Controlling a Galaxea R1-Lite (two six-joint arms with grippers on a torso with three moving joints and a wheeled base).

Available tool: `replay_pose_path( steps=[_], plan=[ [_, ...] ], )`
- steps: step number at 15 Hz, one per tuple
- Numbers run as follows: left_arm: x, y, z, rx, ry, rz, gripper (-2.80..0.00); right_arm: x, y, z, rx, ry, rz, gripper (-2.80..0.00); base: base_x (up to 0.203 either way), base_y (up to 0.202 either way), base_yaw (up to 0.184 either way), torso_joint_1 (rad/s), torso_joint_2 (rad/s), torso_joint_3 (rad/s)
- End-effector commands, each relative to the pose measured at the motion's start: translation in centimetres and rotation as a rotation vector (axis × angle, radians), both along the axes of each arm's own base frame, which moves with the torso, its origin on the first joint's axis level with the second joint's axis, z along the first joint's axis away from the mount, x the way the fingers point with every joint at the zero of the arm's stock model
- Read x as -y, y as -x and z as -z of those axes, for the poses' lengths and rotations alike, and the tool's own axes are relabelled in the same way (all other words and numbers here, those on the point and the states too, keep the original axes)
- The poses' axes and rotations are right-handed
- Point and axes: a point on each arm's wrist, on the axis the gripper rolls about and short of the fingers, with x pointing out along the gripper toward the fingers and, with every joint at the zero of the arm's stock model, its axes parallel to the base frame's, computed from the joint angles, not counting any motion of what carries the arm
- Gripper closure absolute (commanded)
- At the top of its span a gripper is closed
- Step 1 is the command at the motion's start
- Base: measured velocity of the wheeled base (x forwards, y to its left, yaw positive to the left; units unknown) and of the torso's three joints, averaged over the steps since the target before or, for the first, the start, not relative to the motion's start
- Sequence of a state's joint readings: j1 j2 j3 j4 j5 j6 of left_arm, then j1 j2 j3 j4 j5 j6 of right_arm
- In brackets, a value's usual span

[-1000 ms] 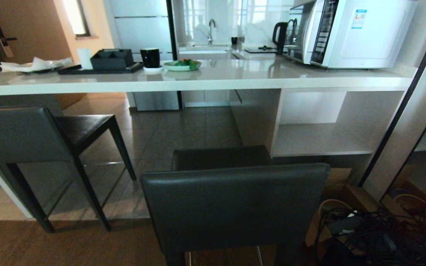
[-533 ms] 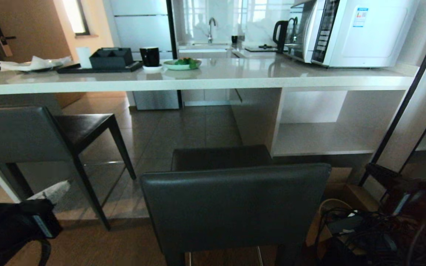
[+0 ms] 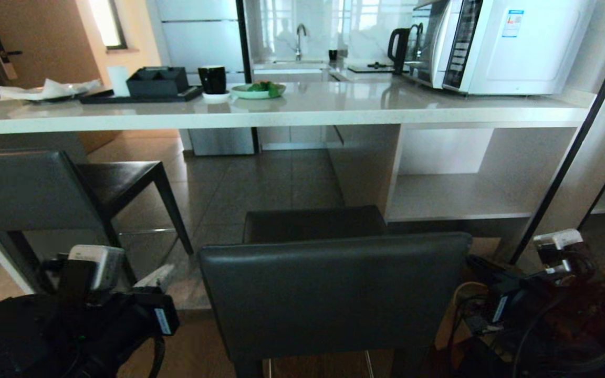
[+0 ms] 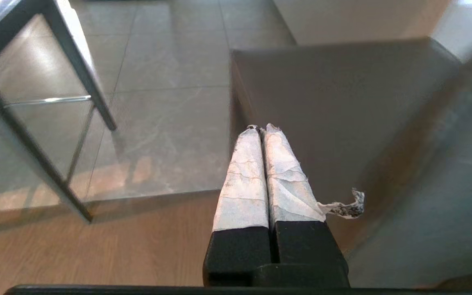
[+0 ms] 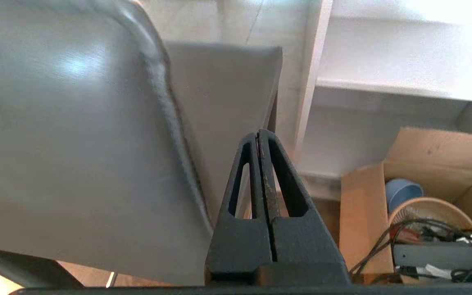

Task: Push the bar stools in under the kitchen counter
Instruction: Push the gray chair back under the dining table

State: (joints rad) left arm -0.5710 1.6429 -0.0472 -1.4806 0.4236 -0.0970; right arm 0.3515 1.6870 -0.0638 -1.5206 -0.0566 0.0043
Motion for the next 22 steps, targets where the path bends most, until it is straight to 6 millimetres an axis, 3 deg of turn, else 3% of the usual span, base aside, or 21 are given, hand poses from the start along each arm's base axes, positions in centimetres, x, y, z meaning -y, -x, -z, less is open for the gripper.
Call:
replay_pose_path(
  steps=[1, 8, 13, 16, 19, 22],
  plan=[
    [2.0, -0.8, 1.6, -0.043, -0.039, 0.029, 0.00, -0.3, -0.7, 0.6, -0.020, 0.007, -0.001, 0.00, 0.000, 0.000, 0.000, 0.000, 0.00, 0.000],
    [3.3, -1.1, 1.1, -0.005, -0.022, 0.036, 0.00, -1.5, -2.2, 0.8, -0.012, 0.013, -0.027, 0.00, 0.000, 0.000, 0.000, 0.000, 0.00, 0.000],
    [4.0, -2.8, 1.8, -0.015, -0.030, 0.020, 0.00, -5.4, -1.9, 2.0, -0.039, 0.042, -0.096, 0.00, 0.000, 0.000, 0.000, 0.000, 0.00, 0.000],
    [3.2, -3.4, 2.5, -0.046, -0.040, -0.012, 0.00, -7.6, -3.2, 2.3, -0.018, 0.042, -0.097, 0.00, 0.000, 0.000, 0.000, 0.000, 0.00, 0.000],
    [3.5, -3.6, 2.6, -0.045, -0.041, -0.002, 0.00, -8.7, -4.5, 3.3, -0.027, 0.048, -0.097, 0.00, 0.000, 0.000, 0.000, 0.000, 0.00, 0.000],
    [4.6, -5.1, 3.4, -0.052, -0.046, 0.012, 0.00, -9.6, -6.2, 4.1, -0.021, 0.042, -0.095, 0.00, 0.000, 0.000, 0.000, 0.000, 0.00, 0.000]
  ],
)
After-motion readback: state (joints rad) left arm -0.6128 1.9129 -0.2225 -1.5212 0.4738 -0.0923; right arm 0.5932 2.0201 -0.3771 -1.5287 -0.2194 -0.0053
